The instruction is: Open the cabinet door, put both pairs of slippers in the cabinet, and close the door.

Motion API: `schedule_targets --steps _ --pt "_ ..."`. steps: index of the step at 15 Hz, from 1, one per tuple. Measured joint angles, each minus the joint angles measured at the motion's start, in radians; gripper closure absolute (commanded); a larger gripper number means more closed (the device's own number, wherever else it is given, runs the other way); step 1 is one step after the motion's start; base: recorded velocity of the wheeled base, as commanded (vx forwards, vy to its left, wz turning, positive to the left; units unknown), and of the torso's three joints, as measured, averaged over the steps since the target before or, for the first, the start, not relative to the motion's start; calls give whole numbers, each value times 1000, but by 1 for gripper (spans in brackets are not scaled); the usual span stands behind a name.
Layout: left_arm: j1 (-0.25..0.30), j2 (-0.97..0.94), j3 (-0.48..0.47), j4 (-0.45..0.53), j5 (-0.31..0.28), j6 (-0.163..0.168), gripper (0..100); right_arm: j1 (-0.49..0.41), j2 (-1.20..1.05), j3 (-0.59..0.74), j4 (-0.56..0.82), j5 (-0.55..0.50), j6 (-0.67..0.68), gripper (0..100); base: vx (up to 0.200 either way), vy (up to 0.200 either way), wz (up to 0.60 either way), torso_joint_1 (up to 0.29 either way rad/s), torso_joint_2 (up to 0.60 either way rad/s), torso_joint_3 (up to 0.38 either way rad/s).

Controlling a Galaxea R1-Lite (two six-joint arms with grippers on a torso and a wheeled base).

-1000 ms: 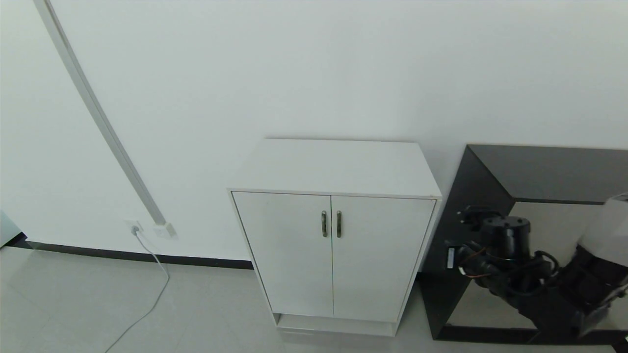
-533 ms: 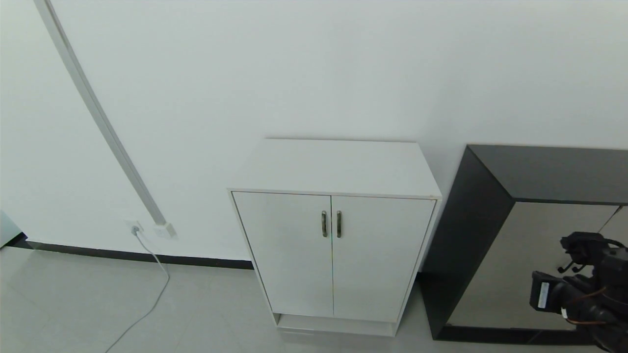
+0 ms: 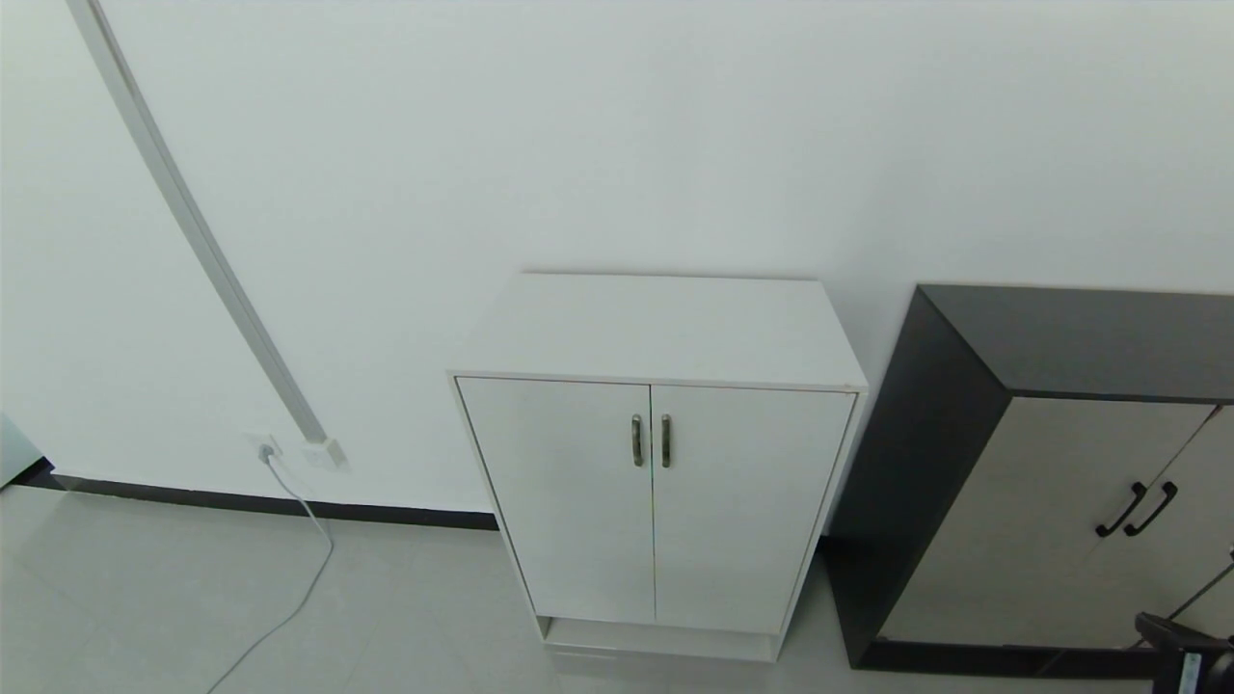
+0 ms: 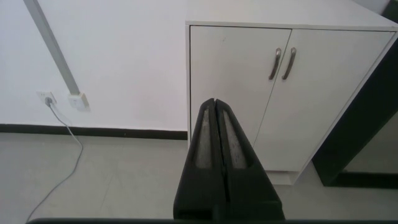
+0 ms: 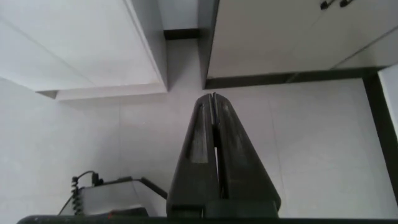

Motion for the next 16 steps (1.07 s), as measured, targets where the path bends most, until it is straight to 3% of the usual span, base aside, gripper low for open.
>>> schedule_targets --steps 6,8,11,15,16 --pt "0 0 0 0 0 1 100 12 -611 -8 585 103 -115 100 0 0 0 0 0 0" --pt "0 0 0 0 1 1 100 37 -791 -17 721 164 -142 100 0 0 0 0 0 0" --pt "0 0 0 0 0 1 100 66 -935 -3 726 196 -146 100 0 0 0 0 0 0" --pt "0 0 0 0 0 1 100 -120 -1052 1 727 201 -149 100 0 0 0 0 0 0" --pt "0 0 0 0 0 1 100 -130 -1094 1 727 203 -142 100 0 0 0 0 0 0"
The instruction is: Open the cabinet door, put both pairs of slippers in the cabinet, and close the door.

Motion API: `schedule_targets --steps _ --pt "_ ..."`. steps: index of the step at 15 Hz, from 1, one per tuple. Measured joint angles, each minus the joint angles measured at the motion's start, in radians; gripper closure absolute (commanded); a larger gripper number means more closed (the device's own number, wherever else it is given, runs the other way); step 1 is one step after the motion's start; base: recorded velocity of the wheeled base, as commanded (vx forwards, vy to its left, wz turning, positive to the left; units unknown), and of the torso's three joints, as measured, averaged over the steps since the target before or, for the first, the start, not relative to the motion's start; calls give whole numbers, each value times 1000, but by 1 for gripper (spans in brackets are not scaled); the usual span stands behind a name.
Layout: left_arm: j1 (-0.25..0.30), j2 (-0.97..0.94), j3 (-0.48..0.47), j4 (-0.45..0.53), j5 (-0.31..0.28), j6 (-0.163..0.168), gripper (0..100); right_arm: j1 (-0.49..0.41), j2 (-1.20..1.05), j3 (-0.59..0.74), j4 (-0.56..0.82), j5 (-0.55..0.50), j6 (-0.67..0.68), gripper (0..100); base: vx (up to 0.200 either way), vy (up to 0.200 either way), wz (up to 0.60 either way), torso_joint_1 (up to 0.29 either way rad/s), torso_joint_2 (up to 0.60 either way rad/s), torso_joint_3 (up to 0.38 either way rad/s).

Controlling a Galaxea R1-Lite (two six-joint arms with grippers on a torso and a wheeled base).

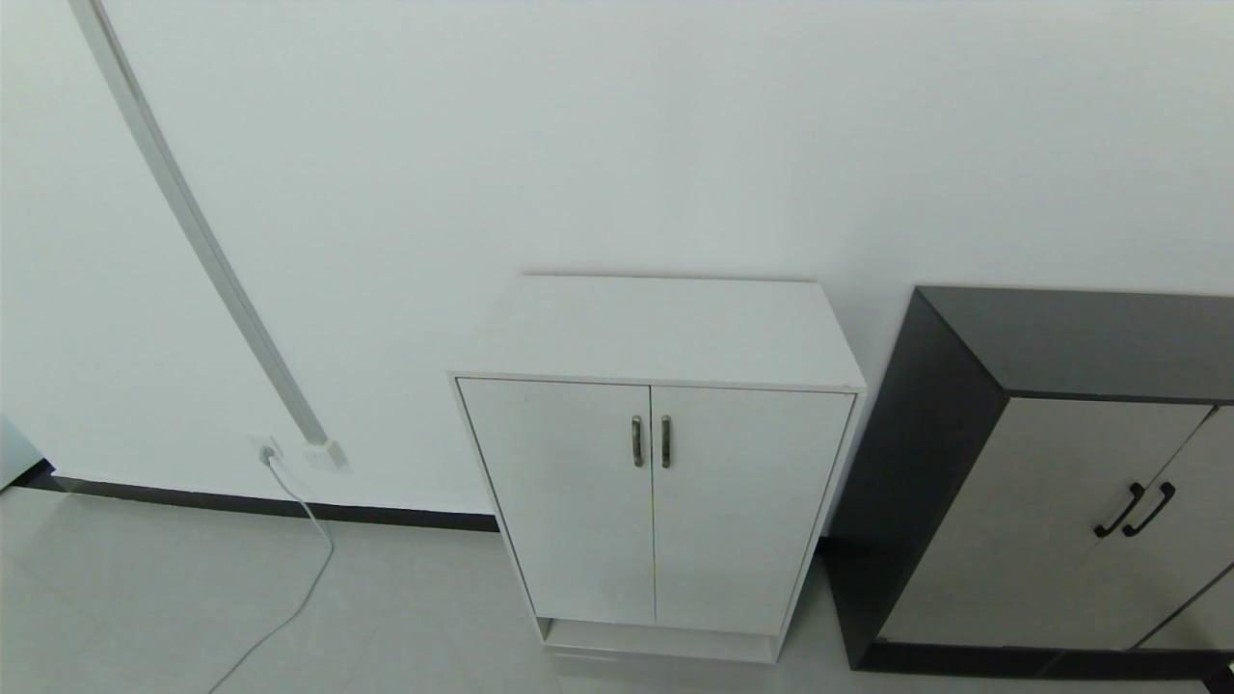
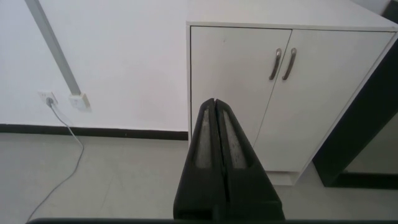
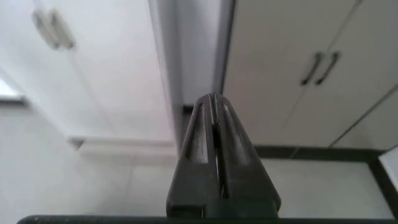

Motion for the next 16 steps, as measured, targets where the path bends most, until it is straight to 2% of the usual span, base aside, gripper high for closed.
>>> schedule_targets --steps 2,16 --pt "0 0 0 0 0 0 100 1 -70 0 -1 8 47 100 0 0 0 0 0 0" --pt "0 0 1 -1 4 1 100 2 -119 0 -1 19 30 100 0 0 0 0 0 0"
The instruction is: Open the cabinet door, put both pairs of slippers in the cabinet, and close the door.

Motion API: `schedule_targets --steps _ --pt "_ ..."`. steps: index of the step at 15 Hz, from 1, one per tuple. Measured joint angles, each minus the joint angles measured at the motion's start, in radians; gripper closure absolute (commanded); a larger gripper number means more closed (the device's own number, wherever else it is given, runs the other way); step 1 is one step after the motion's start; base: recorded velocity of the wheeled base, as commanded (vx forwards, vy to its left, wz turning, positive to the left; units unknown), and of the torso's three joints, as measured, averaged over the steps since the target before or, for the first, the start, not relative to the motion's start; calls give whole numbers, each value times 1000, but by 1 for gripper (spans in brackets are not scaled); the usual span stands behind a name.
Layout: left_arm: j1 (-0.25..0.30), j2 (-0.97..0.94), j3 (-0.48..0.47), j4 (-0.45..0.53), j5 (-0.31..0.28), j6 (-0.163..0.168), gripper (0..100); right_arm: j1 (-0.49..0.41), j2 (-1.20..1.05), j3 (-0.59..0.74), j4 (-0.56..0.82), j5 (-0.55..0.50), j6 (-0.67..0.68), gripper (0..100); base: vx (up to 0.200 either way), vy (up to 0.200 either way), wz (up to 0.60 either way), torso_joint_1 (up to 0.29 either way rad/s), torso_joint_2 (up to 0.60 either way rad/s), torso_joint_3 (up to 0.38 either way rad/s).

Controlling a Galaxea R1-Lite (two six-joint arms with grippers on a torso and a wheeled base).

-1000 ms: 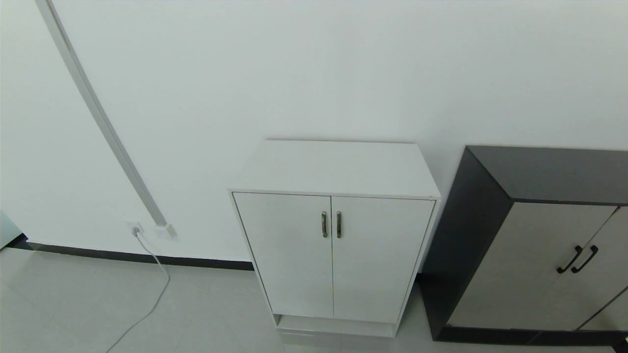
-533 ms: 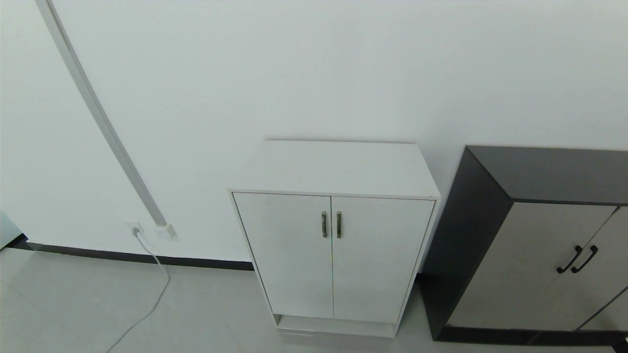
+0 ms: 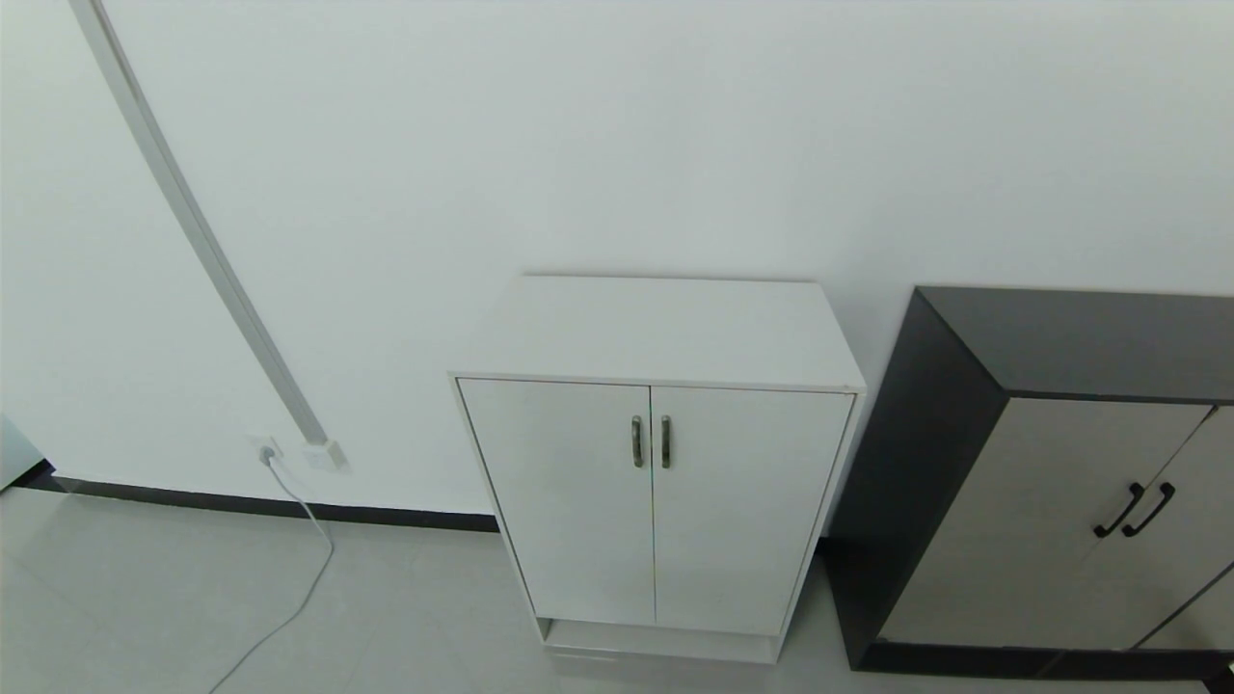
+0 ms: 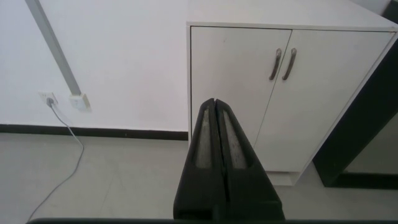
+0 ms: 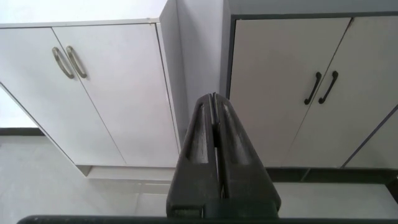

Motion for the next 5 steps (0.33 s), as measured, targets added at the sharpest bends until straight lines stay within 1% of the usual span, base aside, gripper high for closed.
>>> schedule_targets --steps 5 --pt "0 0 0 0 0 0 100 0 0 0 0 0 0 100 0 0 0 0 0 0"
